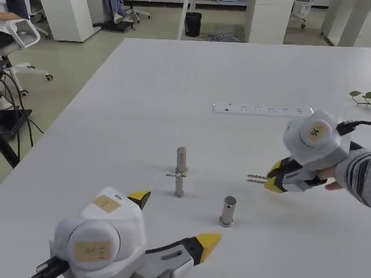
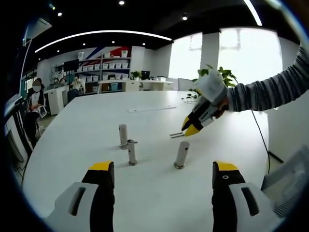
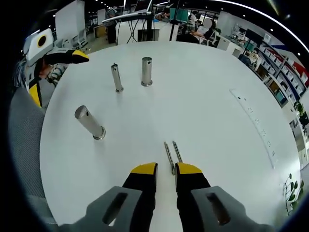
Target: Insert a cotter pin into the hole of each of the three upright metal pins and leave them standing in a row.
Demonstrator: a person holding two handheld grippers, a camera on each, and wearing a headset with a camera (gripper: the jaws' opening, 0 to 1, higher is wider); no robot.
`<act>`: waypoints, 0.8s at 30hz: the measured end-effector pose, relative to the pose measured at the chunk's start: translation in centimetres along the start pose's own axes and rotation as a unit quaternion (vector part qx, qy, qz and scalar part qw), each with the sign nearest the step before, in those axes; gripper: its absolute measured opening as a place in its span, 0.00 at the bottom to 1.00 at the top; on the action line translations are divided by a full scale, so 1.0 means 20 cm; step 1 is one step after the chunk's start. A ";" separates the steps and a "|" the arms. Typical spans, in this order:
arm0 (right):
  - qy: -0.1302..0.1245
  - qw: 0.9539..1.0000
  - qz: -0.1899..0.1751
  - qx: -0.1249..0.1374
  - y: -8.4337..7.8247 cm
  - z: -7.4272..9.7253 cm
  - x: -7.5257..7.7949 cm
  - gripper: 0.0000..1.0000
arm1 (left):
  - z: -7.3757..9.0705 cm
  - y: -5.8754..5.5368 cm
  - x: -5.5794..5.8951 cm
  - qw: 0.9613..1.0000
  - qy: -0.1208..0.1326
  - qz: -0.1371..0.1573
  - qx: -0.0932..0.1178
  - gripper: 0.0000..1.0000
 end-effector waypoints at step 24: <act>0.015 0.999 -0.006 -0.047 -0.01 -0.06 0.03 0.00 | -0.01 0.00 0.00 1.000 -0.010 -0.002 -0.004 0.76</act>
Point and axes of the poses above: the centre of the closed fingertips' face, and the gripper's own axes: z roughly backward along the fingers, x roughly to its right, y roughly out of its top, the point moved 10 cm from there along z, roughly backward along the fingers, and after that the axes turned 6 degrees about y, right-handed, at the moved point
